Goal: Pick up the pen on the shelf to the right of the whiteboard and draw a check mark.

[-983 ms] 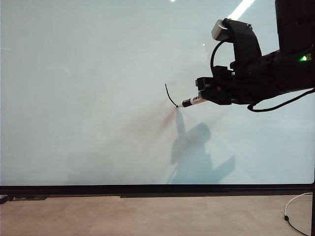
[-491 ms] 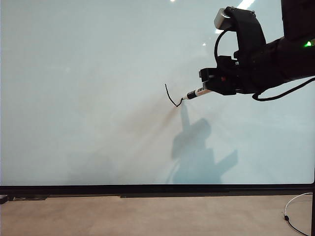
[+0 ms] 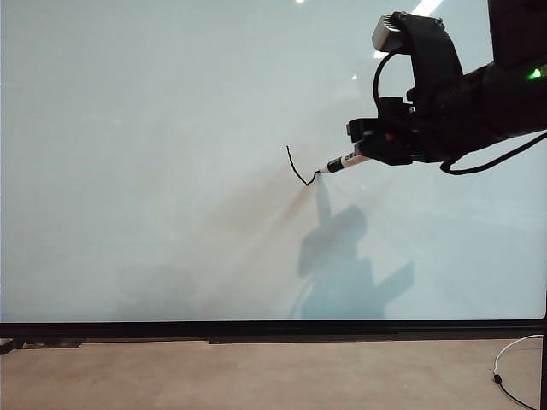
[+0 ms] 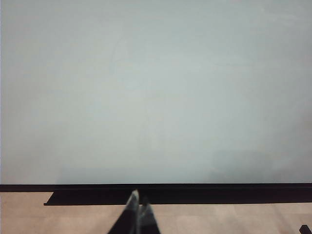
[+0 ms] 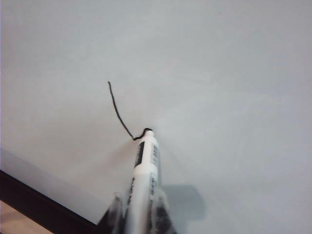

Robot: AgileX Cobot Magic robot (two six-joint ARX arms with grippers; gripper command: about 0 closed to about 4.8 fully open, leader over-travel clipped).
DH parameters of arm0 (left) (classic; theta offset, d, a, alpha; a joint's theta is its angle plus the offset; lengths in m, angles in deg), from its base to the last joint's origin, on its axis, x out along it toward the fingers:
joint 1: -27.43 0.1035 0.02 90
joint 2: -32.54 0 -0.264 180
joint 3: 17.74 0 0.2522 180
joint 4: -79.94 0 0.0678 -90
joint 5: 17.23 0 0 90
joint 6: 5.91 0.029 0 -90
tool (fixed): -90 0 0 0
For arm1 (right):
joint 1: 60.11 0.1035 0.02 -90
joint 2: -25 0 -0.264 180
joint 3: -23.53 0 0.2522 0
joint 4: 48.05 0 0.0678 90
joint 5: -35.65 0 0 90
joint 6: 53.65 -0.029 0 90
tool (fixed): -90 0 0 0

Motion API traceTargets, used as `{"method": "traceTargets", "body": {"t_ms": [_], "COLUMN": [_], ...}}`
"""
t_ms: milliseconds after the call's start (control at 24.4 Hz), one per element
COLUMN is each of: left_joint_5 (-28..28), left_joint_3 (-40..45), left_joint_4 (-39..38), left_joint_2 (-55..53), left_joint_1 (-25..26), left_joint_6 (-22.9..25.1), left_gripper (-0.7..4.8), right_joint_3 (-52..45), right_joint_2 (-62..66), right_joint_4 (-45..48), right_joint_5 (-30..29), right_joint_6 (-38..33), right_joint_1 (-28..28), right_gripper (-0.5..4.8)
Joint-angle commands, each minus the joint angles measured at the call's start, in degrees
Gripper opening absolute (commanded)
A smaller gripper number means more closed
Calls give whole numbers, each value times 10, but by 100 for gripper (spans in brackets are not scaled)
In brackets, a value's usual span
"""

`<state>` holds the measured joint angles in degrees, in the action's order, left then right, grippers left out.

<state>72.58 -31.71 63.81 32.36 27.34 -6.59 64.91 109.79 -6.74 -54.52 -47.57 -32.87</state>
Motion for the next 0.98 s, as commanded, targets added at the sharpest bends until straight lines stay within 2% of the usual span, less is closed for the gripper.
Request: {"method": "traceTargets", "body": {"t_ms": [41,983], "left_joint_5": [0,0], "left_joint_3": [-2,-2], "left_joint_4": [7,7], "left_joint_2": [0,0], "left_joint_1": [0,0], "left_joint_6": [2,2], "left_gripper": [-4,-5], "right_joint_3": [2,2], "right_joint_2": [-13,-63], "right_joint_4": [3,-31], "right_joint_5": [19,28], "right_joint_6": [12,32], "right_joint_1": [-3,-27], "right_gripper": [-8,-8]}}
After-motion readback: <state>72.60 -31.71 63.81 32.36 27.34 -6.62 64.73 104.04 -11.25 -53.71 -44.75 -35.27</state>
